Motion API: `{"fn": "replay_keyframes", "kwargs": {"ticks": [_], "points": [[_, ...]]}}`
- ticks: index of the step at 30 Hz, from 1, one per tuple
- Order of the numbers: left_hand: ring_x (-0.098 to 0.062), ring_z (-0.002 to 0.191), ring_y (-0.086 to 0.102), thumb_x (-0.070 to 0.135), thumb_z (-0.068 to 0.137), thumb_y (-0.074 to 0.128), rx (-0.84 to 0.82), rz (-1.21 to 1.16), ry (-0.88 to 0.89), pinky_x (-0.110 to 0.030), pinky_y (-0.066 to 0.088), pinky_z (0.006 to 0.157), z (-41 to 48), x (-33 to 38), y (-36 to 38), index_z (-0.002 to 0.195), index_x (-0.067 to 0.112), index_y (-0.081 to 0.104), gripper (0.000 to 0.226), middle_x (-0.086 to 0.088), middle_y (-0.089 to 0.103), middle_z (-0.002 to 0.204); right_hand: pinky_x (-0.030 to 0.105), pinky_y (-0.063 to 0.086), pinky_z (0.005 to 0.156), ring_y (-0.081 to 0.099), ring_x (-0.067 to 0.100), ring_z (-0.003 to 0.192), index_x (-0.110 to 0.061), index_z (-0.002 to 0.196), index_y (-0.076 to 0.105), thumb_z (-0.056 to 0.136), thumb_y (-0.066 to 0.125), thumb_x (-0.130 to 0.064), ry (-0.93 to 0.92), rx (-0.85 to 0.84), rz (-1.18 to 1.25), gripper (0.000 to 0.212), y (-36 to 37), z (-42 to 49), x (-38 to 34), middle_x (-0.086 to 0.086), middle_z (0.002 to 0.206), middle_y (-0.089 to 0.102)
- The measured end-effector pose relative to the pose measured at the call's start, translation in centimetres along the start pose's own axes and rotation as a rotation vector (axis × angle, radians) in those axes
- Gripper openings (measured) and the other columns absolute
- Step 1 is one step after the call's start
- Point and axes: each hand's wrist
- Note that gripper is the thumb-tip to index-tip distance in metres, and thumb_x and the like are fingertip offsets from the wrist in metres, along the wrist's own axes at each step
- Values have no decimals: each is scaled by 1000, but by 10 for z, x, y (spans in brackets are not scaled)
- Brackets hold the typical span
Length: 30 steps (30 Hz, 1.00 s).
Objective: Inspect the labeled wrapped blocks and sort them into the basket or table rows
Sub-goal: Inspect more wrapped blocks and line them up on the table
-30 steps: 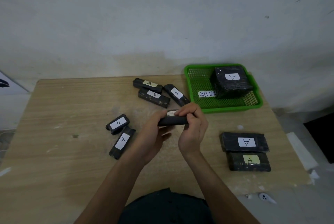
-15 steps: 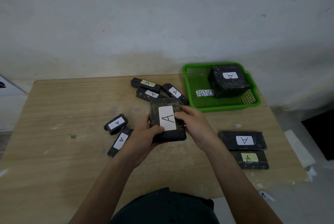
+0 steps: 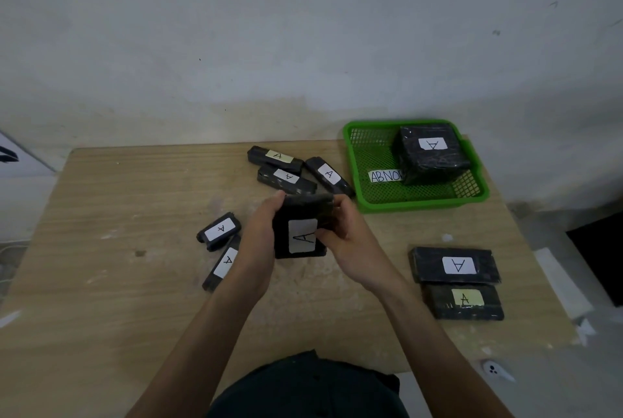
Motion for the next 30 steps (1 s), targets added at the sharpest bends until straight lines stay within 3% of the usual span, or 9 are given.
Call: {"fn": "replay_keyframes", "kwargs": {"ticks": [2, 5, 8, 10, 12, 17, 21, 25, 30], "points": [[-19, 75, 65, 37, 89, 46, 46, 4, 61, -33, 52, 66, -3, -4, 5, 80, 15, 62, 29, -4, 68, 77, 17, 48, 81, 58, -2, 90, -16, 106, 51, 86, 50, 9, -24, -6, -3, 32, 5, -3, 0, -2, 99, 61], [-20, 78, 60, 33, 88, 45, 76, 32, 173, -38, 49, 70, -9, -12, 12, 83, 12, 57, 25, -6, 61, 81, 8, 45, 66, 59, -7, 72, -14, 94, 57, 91, 52, -6, -15, 104, 158, 10, 16, -8, -5, -5, 84, 61], [-10, 75, 59, 14, 95, 45, 94, 75, 261, -26, 49, 67, -17, -19, 21, 81, 13, 56, 18, -1, 60, 78, 21, 48, 62, 58, 6, 68, -17, 74, 58, 81, 58, -30, -24, 352, 291, 15, 29, -8, -4, -5, 69, 60], [-3, 70, 58, 10, 93, 48, 100, 107, 299, -19, 48, 65, -20, -20, 26, 78, 14, 55, 17, 1, 60, 76, 24, 46, 61, 55, 9, 66, -18, 67, 55, 82, 57, -26, -43, 444, 283, 17, 34, -6, -4, -5, 65, 57], [-2, 67, 56, 9, 93, 48, 110, 95, 288, -20, 46, 65, -21, -20, 27, 75, 16, 53, 20, 3, 57, 73, 17, 44, 57, 52, 4, 59, -16, 65, 52, 90, 54, -10, -62, 493, 261, 26, 35, -5, -3, -8, 60, 54], [-4, 68, 56, 12, 94, 45, 96, 44, 257, -27, 45, 69, -19, -16, 23, 73, 18, 52, 23, 7, 57, 70, 12, 40, 51, 47, -2, 52, -13, 66, 43, 96, 39, -3, -68, 452, 259, 32, 32, -2, -6, -11, 57, 48], [4, 58, 55, 16, 96, 39, 84, 67, 216, -15, 46, 57, -18, -12, 18, 75, 15, 48, 24, 7, 55, 68, 16, 40, 53, 46, 1, 55, -15, 65, 41, 98, 35, -11, -66, 432, 252, 34, 33, -3, -4, -14, 56, 48], [-4, 64, 59, 19, 96, 39, 53, 59, 169, -17, 49, 55, -19, -13, 15, 79, 13, 50, 22, 0, 57, 75, 31, 41, 64, 48, 19, 71, -12, 74, 47, 86, 33, -34, -27, 421, 242, 29, 33, -3, 0, 9, 75, 49], [-9, 70, 61, 25, 96, 41, 45, 88, 36, -21, 50, 56, -17, -18, 18, 96, 7, 57, 24, -3, 62, 84, 33, 42, 65, 50, 23, 75, -10, 77, 48, 93, 31, -33, 37, 473, 152, 33, 26, -6, 9, 13, 79, 51]]}}
Point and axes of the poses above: each hand's wrist, its own z-axis towards the middle knuckle, its own y-axis out of the palm, x = y × z
